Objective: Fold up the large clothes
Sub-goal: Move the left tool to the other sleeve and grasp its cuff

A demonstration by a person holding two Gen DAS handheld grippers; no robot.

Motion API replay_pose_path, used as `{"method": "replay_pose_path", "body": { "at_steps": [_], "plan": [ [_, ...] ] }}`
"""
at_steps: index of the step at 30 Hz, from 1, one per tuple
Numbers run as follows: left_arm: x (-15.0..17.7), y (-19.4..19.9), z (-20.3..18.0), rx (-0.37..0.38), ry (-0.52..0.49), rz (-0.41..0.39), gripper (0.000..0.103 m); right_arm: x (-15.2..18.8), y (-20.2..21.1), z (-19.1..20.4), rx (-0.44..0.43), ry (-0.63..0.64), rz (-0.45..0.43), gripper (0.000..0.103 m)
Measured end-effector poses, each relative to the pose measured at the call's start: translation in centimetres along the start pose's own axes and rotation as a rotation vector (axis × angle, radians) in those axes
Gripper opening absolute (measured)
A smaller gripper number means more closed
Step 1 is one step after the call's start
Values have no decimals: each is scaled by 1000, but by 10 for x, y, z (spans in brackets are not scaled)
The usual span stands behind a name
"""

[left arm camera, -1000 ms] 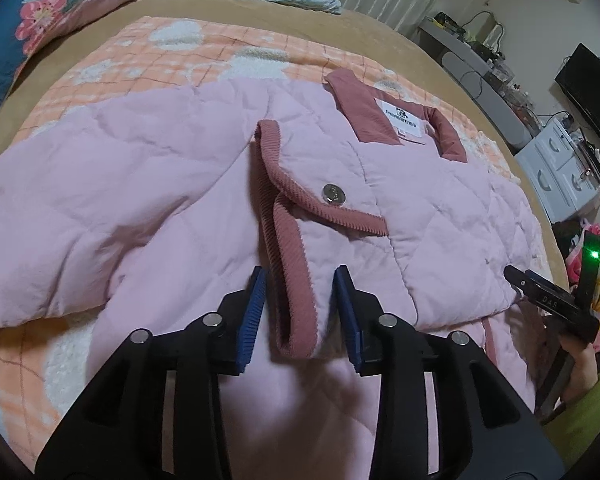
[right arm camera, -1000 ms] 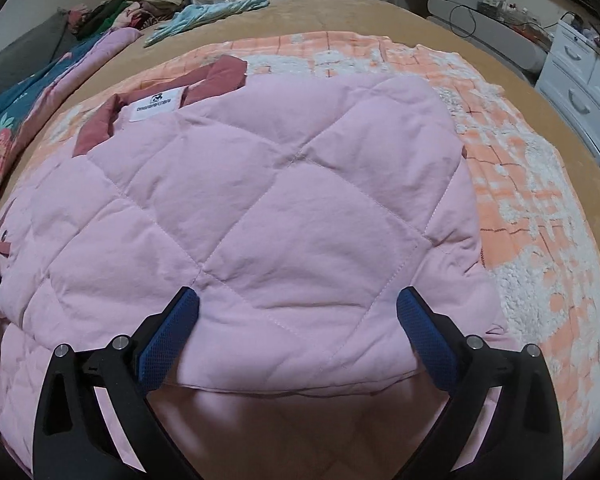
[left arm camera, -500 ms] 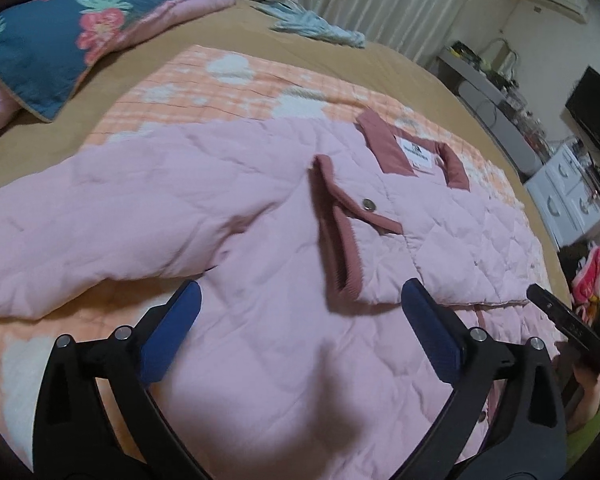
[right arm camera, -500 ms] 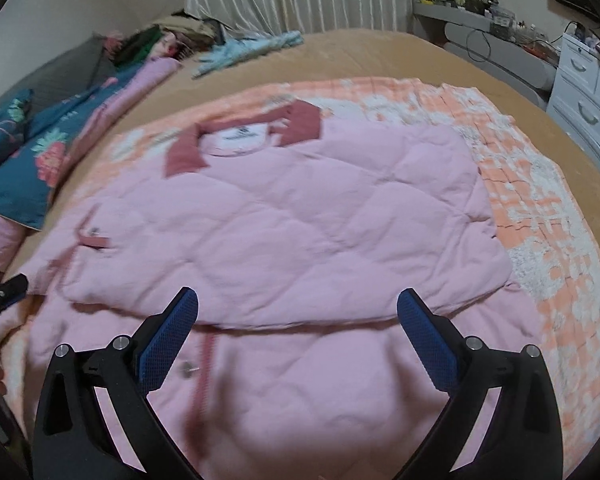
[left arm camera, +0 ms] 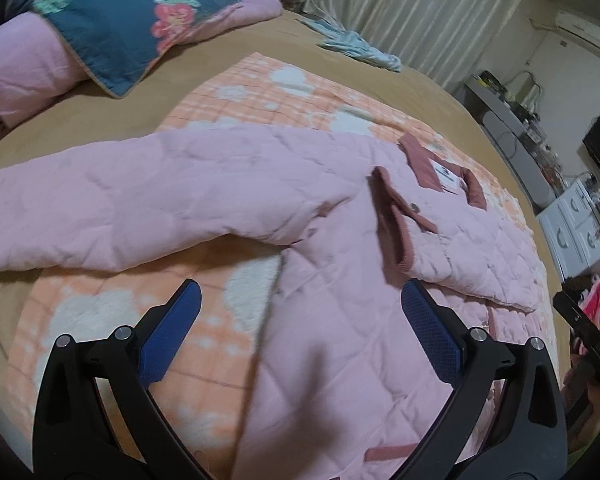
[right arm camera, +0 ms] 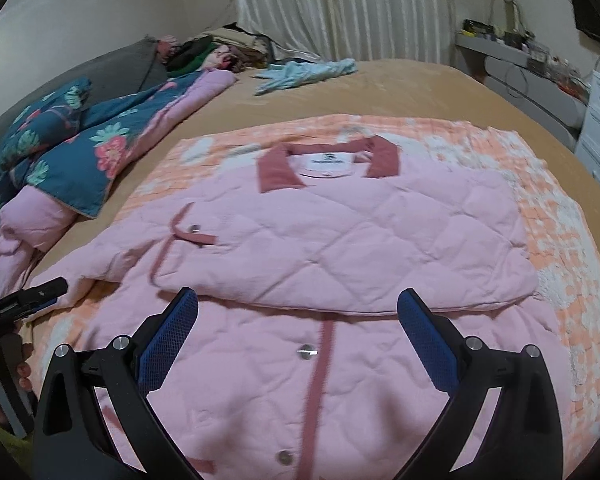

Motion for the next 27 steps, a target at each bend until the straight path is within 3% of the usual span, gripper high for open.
{"method": "replay_pose_path", "body": {
  "at_steps": [13,27],
  "plan": [
    [13,22,56,-38,114,-45,94,-1,0,84,-51,139,2,99],
    [16,13,132,-41,336,-71,94,-4,-32,175,-60,308,55,99]
  ]
}}
Point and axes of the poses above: each gripper's, at about its wrist camera, not at the fingertips, and y roughly against the way its jaws point, z to its left, x to its underside, the point moved 4 cm from there along -y, roughly the way its jaws point, and after that the axes turned 14 degrees about z, right-handed, at the moved point
